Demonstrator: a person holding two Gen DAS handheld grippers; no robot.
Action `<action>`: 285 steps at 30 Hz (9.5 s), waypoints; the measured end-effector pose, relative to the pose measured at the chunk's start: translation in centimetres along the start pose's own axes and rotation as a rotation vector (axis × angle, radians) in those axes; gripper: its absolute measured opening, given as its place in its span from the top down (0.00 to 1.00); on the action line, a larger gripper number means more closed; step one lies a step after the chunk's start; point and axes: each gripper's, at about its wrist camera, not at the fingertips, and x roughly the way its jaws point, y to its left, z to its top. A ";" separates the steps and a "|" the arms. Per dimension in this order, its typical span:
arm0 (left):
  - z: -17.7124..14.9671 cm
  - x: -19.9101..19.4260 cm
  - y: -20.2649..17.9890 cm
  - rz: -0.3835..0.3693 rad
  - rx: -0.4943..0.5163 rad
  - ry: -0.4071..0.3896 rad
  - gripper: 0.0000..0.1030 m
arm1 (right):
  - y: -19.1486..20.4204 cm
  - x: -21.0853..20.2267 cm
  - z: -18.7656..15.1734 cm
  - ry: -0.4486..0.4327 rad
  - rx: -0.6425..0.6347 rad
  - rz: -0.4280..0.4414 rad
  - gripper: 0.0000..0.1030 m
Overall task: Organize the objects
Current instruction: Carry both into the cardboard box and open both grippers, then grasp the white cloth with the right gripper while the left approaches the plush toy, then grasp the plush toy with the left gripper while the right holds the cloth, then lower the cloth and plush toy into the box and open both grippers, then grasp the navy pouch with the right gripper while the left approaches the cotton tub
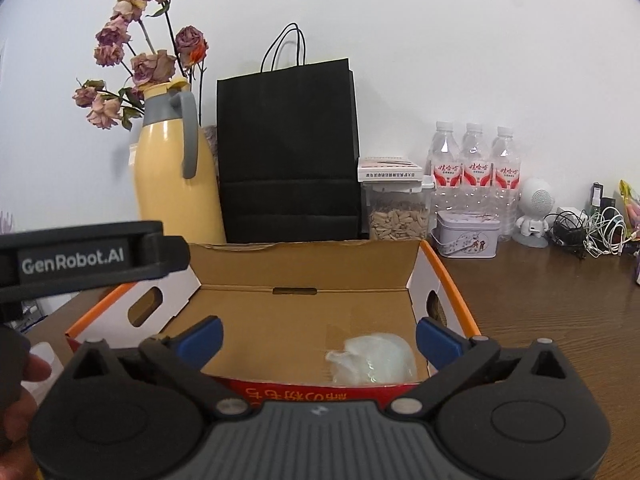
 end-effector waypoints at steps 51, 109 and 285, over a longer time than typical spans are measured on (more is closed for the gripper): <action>-4.8 -16.0 8.5 0.024 0.064 0.085 0.00 | -2.7 -15.8 -7.6 0.073 -0.087 -0.005 0.00; -6.9 -15.0 9.9 0.051 0.051 0.165 0.00 | -6.2 -8.6 -5.4 0.021 0.086 0.092 0.33; -5.9 -14.9 5.7 0.039 0.130 -0.049 0.00 | -0.5 -13.5 -6.2 0.020 -0.137 0.032 0.00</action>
